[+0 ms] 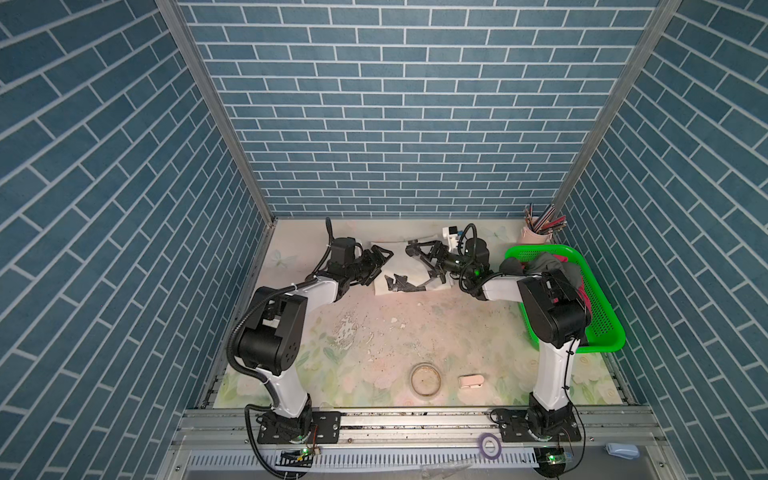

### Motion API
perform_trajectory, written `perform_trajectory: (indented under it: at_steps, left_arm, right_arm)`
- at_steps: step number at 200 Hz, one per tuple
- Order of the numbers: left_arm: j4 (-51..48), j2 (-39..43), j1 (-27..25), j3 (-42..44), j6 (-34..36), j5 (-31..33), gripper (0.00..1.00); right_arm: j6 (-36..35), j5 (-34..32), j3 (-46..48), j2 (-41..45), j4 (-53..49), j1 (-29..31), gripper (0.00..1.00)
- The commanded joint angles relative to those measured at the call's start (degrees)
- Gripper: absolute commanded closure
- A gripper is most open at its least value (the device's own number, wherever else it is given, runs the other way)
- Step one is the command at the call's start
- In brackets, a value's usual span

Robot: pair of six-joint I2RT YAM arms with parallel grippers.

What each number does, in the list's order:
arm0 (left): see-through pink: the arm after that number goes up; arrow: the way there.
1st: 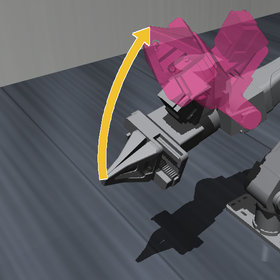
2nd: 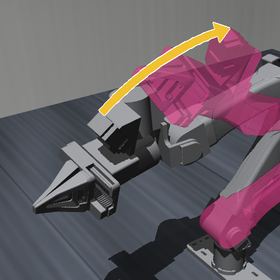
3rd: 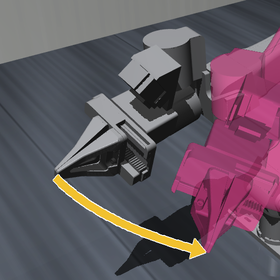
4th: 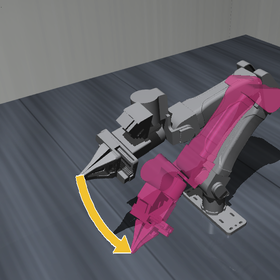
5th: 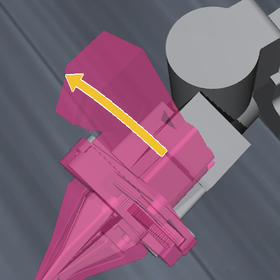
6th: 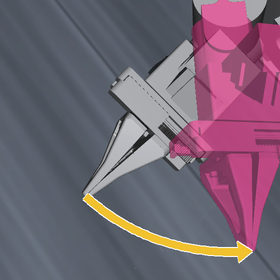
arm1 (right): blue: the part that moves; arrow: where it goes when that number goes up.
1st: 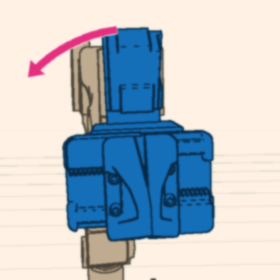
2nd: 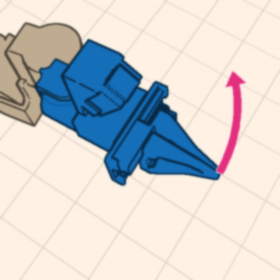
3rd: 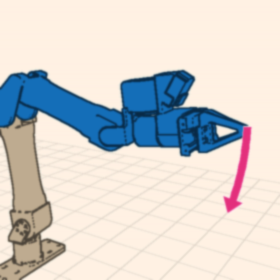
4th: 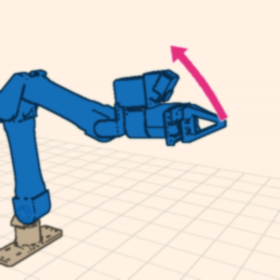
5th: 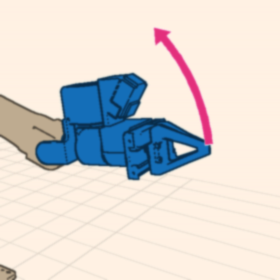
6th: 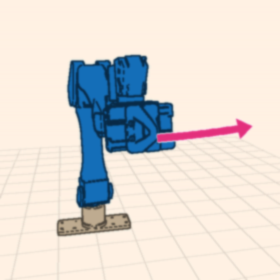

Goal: Fold and stack the t-shirts

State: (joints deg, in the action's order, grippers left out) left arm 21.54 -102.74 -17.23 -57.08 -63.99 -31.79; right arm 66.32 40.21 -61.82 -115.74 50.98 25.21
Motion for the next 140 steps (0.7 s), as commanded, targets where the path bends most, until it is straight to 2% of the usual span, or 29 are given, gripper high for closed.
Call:
perform_trajectory:
  at_steps: [1,33,74,107,140]
  left_arm:
    - [7.7,-2.4,-1.5,-2.4,-4.1,0.3,0.13]
    - [9.2,-6.7,-1.7,-1.5,-3.6,1.0,0.13]
    - [11.2,-10.7,-0.5,2.0,-3.3,-0.1,0.13]
    - [9.5,-11.6,0.5,3.6,-1.2,0.8,0.13]
    - [6.5,-12.5,1.5,2.4,0.6,0.2,0.13]
  right_arm:
    - [3.5,-0.7,-2.1,-3.4,1.2,0.2,0.04]
    - [5.8,-0.3,-2.5,-8.3,3.9,0.4,0.04]
    - [5.2,-0.5,1.6,-10.1,5.5,-0.1,0.04]
    - [0.6,-1.1,2.7,-8.4,-0.4,-1.5,0.04]
    - [-4.0,0.7,-2.4,-5.7,-7.3,-2.9,0.03]
